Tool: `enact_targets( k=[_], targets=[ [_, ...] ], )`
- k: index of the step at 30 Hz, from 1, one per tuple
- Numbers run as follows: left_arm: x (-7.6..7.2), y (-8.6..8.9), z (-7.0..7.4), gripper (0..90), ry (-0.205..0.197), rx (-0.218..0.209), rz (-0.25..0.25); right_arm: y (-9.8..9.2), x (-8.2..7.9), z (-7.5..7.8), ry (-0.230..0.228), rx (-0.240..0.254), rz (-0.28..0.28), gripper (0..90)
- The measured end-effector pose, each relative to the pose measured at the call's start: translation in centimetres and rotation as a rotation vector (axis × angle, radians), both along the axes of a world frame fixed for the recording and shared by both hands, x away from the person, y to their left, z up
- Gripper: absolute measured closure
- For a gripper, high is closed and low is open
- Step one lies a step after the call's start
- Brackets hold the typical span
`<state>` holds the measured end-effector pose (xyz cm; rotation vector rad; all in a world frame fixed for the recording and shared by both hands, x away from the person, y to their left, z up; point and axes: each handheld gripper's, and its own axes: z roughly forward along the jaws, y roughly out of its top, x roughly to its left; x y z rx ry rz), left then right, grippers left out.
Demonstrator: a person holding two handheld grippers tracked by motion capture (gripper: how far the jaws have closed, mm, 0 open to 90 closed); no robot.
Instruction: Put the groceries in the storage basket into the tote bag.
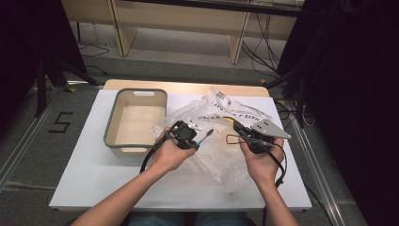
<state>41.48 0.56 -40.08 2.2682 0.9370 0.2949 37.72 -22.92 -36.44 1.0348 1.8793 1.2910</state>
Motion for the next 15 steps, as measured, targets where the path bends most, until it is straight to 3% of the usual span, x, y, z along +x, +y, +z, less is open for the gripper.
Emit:
enact_targets(
  k=[9, 15],
  targets=[
    [0.8, -1.4, -0.4, 78.2, -0.008, 0.006, 0.009, -0.1, 0.0, -0.1, 0.01, 0.007, 0.002, 90.0],
    [1.4, -2.4, -0.4, 78.2, -0.033, 0.036, 0.008, 0.1, 0.0, -0.1, 0.014, 0.009, 0.01, 90.0]
  ],
)
